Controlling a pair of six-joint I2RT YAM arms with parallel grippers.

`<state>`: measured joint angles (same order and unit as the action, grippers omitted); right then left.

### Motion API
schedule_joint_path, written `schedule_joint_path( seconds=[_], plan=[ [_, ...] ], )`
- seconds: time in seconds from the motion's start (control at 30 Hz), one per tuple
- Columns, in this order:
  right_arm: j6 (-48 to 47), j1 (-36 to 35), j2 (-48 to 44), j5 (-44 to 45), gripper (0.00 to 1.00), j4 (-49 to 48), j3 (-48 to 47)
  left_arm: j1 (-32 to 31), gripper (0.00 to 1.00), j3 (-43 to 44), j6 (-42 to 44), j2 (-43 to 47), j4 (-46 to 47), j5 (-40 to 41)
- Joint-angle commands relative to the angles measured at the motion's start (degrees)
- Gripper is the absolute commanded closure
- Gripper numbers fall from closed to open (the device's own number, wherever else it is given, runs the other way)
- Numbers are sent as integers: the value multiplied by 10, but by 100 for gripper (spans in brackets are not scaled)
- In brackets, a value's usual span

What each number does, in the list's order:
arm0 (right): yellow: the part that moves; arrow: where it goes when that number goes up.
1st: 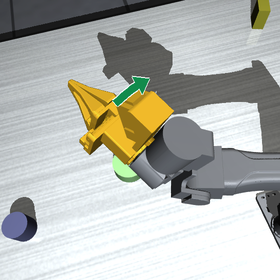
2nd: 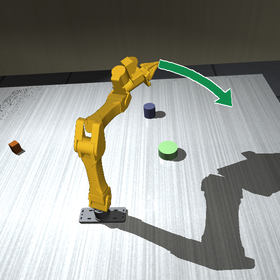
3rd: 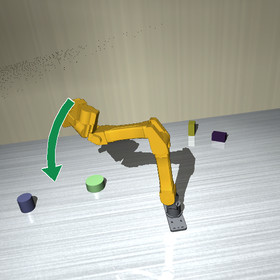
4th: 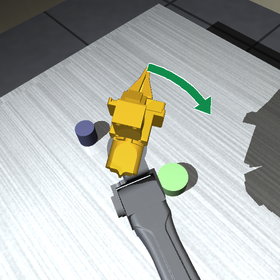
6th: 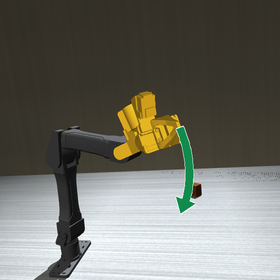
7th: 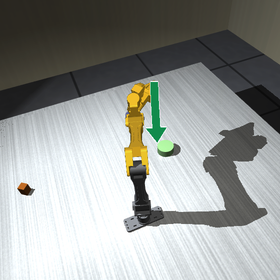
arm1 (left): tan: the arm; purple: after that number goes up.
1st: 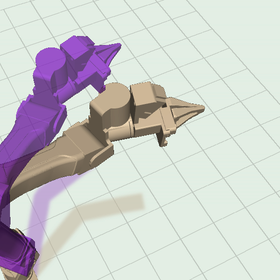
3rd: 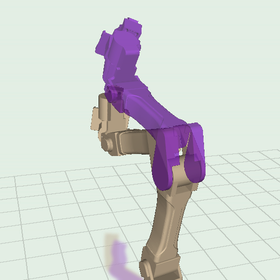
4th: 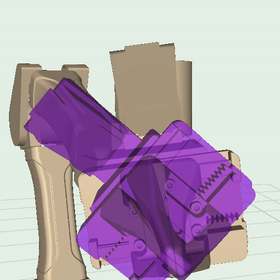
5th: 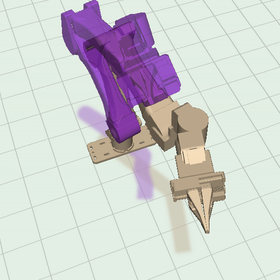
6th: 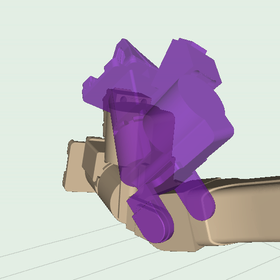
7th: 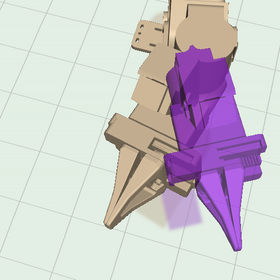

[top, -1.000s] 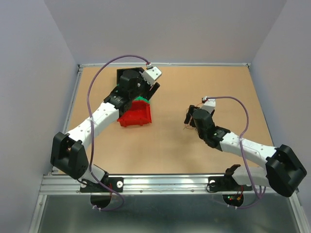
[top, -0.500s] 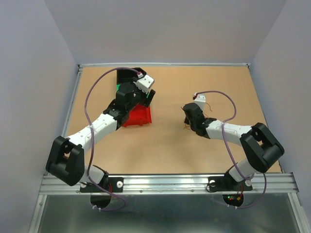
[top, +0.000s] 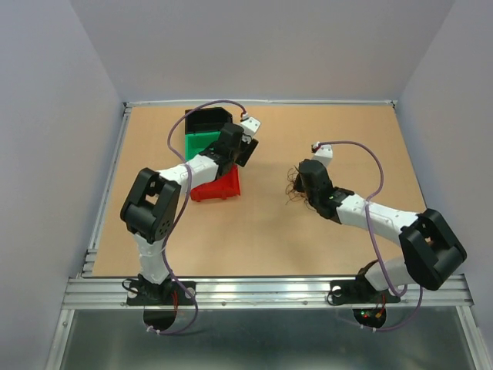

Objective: Untangle the cables

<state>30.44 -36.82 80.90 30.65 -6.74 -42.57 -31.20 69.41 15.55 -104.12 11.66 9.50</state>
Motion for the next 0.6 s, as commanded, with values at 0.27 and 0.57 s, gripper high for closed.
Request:
schedule_joint_path(
  seconds=[0.27,0.57],
  plan=[
    [-3,1,-48,7,99,-35,35,-12,59,122,-4,-116,-95,117],
    [-1,1,-69,12,100,-37,49,-11,100,96,-11,-83,-80,102]
  ],
)
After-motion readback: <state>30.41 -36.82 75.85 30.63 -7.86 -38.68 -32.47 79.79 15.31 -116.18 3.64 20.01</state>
